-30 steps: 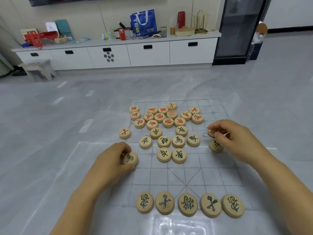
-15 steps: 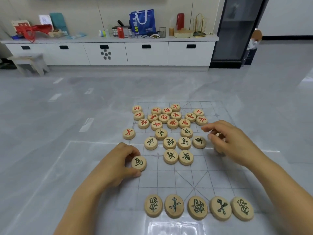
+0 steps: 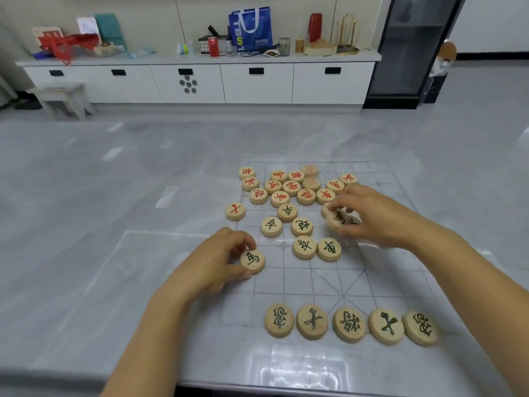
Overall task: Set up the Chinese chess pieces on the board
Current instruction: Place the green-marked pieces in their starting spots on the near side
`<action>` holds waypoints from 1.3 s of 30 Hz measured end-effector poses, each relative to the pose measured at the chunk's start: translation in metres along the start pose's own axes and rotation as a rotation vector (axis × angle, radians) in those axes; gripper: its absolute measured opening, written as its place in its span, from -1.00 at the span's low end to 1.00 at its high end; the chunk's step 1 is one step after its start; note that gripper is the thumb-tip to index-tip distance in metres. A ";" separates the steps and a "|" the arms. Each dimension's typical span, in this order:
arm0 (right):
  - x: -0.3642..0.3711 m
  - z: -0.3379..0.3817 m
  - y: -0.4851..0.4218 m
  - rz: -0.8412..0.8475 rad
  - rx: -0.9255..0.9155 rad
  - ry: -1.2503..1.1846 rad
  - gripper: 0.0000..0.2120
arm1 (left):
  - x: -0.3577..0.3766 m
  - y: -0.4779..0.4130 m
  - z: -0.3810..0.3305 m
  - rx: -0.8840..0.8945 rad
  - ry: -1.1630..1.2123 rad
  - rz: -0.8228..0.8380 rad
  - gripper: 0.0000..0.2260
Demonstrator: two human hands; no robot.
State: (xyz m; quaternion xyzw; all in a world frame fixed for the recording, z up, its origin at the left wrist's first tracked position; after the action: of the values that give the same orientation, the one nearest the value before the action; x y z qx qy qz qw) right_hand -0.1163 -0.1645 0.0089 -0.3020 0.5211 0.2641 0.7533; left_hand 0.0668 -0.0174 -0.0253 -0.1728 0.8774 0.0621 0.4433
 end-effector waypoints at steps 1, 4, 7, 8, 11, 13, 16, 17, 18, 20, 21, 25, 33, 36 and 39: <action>-0.010 -0.005 0.012 -0.053 0.037 -0.046 -0.66 | -0.001 0.002 0.000 -0.002 -0.003 -0.002 -0.70; -0.026 -0.031 0.067 -0.137 0.183 -0.091 -0.70 | -0.002 0.015 0.004 -0.019 -0.013 0.018 -0.72; -0.013 -0.058 0.118 -0.087 0.335 -0.020 -0.66 | -0.003 0.035 0.007 -0.089 -0.013 0.027 -0.72; -0.009 -0.064 0.129 -0.076 0.382 -0.013 -0.64 | -0.002 0.040 0.005 -0.111 -0.035 0.026 -0.71; -0.006 -0.074 0.147 -0.085 0.462 -0.078 -0.62 | -0.002 0.055 0.001 -0.147 -0.172 -0.015 -0.66; -0.005 -0.078 0.155 -0.027 0.454 -0.124 -0.60 | 0.001 0.069 0.001 -0.169 -0.175 -0.040 -0.62; -0.007 -0.078 0.165 0.000 0.422 -0.212 -0.51 | 0.004 0.089 0.003 -0.149 -0.060 -0.050 -0.51; -0.008 -0.076 0.166 -0.002 0.401 -0.243 -0.44 | 0.005 0.092 0.004 -0.123 -0.020 -0.039 -0.47; -0.009 -0.074 0.165 0.006 0.375 -0.253 -0.40 | 0.006 0.093 0.004 -0.090 0.026 -0.030 -0.45; -0.009 -0.071 0.163 0.025 0.340 -0.240 -0.45 | 0.006 0.091 0.005 -0.030 0.084 -0.031 -0.49; -0.010 -0.070 0.162 0.016 0.343 -0.230 -0.52 | 0.006 0.089 0.006 -0.018 0.091 -0.049 -0.51; -0.017 -0.079 0.174 -0.056 0.485 -0.114 -0.71 | 0.007 0.089 0.010 -0.080 0.061 -0.193 -0.70; -0.015 -0.078 0.190 0.035 0.411 -0.256 -0.48 | 0.010 0.094 0.008 -0.014 0.071 -0.171 -0.44; -0.013 -0.074 0.184 -0.006 0.343 -0.270 -0.63 | 0.007 0.093 0.011 -0.012 0.154 -0.149 -0.53; -0.009 -0.077 0.182 -0.017 0.350 -0.250 -0.68 | 0.007 0.092 0.015 -0.079 0.250 -0.193 -0.58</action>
State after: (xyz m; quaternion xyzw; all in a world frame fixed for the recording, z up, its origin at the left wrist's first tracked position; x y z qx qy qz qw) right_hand -0.2973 -0.0985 -0.0361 -0.1359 0.4590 0.1988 0.8552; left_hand 0.0412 0.0702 -0.0442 -0.2799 0.9019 0.0317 0.3275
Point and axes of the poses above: each hand's wrist, its own y-axis away from the middle knuckle, its own x-axis out of the palm, z = x × y, the point moved 6 cm from there along -y, towards the middle knuckle, and after that the axes turned 14 degrees about -z, right-handed, at the moved point
